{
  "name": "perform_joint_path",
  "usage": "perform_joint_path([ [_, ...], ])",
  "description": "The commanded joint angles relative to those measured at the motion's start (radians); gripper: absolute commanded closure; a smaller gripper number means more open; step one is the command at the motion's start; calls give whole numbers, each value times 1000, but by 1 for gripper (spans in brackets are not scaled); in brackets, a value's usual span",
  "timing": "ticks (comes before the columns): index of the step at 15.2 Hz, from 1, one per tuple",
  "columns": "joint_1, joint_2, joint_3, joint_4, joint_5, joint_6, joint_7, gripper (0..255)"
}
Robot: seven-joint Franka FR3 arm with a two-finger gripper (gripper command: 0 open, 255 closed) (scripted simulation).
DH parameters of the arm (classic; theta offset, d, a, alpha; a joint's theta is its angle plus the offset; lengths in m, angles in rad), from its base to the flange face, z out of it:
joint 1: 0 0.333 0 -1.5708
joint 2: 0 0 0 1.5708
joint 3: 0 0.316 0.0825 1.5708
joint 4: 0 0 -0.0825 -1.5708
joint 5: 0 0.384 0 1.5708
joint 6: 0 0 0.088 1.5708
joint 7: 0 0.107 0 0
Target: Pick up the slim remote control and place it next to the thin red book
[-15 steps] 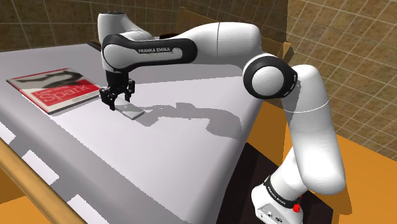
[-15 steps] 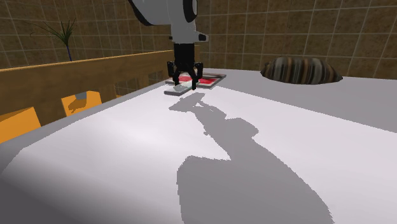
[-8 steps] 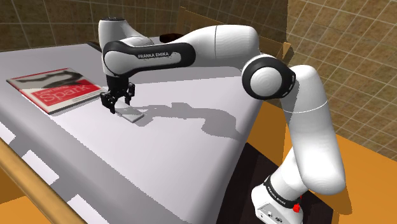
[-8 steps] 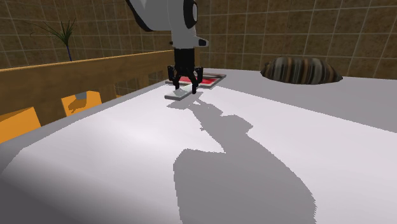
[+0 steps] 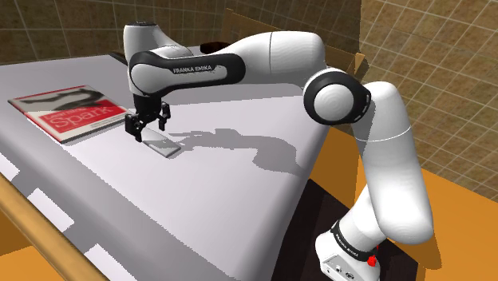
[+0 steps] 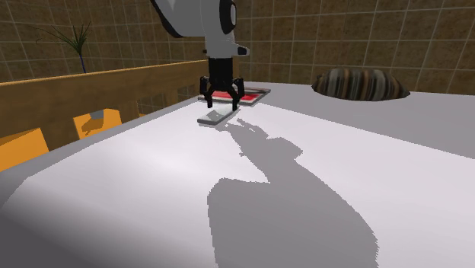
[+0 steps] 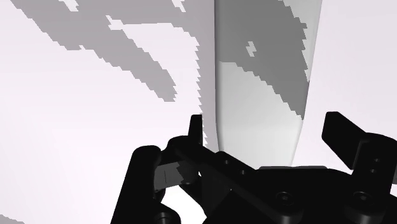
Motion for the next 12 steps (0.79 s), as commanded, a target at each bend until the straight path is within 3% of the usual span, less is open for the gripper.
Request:
perform_joint_path([
  [1,0,0,0,0,0,0,0,0],
  [5,7,-21,4,93,7,-113,-7,0],
  [12,7,-21,4,93,7,-113,-7,0],
])
